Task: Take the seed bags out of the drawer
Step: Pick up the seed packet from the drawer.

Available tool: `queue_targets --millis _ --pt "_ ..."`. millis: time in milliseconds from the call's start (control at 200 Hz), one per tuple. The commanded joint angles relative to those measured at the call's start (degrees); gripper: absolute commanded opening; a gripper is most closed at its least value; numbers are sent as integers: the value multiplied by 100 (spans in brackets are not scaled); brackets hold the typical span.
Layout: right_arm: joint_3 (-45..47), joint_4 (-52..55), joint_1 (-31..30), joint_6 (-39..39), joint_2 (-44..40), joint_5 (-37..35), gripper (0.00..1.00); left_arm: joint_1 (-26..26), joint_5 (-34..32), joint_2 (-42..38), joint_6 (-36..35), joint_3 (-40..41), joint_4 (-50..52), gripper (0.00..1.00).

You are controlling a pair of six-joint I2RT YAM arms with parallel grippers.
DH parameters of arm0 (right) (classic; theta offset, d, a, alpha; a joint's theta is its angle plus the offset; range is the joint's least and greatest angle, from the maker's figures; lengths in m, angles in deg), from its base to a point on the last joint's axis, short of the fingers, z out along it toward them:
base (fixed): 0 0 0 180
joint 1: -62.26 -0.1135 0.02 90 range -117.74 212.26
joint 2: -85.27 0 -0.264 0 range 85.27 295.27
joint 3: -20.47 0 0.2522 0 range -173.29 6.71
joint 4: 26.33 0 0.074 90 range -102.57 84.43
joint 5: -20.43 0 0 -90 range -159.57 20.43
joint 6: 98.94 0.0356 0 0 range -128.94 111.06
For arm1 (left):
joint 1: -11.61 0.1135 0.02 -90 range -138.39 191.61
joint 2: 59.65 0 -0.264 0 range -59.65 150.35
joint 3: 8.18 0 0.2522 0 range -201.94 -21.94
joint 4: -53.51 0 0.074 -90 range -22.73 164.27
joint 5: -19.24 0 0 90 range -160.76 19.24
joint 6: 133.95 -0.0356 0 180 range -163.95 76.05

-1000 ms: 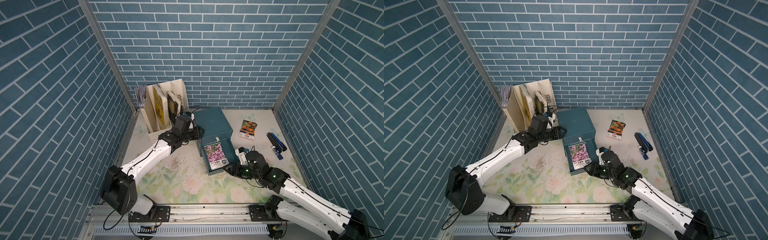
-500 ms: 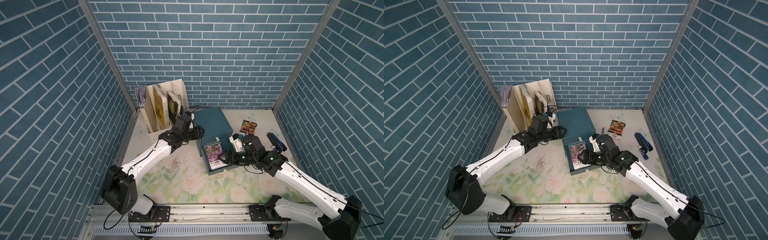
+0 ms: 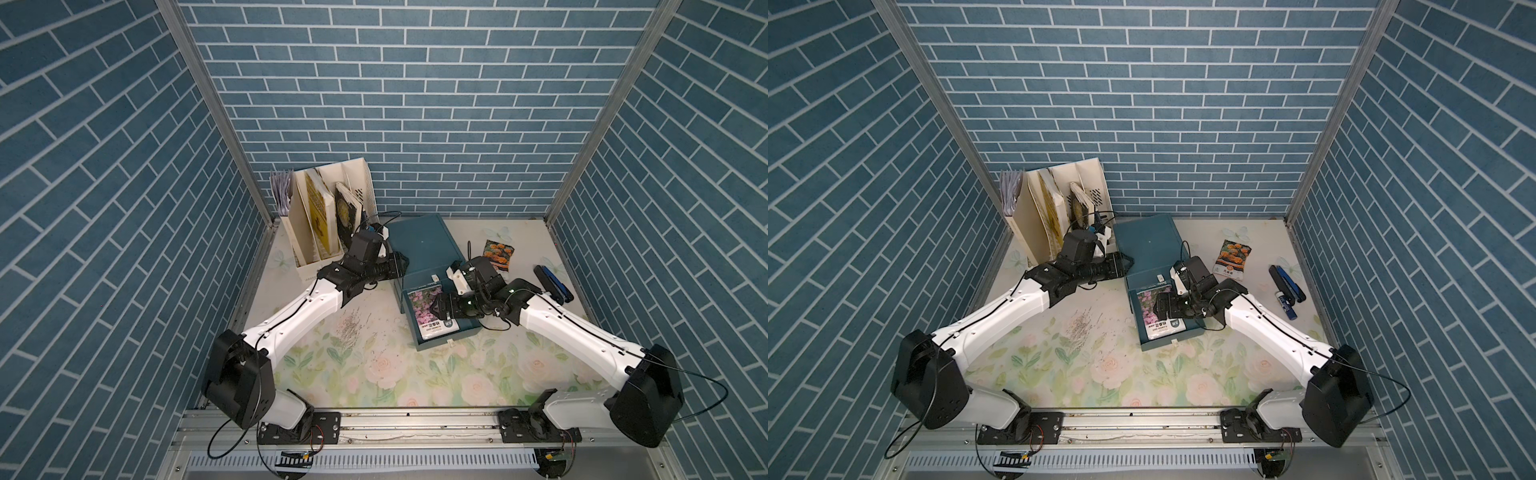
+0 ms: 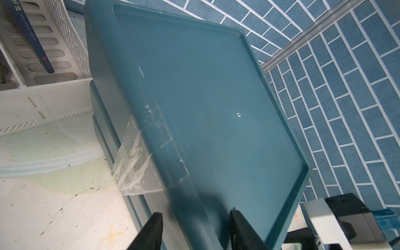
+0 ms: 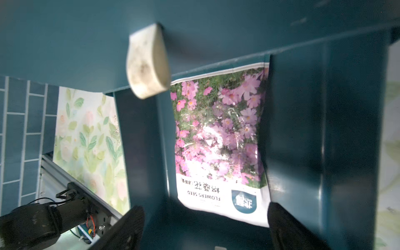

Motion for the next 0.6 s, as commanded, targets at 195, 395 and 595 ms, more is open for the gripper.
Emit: queue_targets --millis 195,395,595 --pt "-167 -172 51 -362 443 -386 92 49 -52 198 -55 -84 327 53" --pt "-63 -312 54 -342 592 -439 89 46 -59 228 -58 -125 335 53" --pt "-7 -450 45 -342 735 -416 85 50 -79 232 -62 -129 357 53"
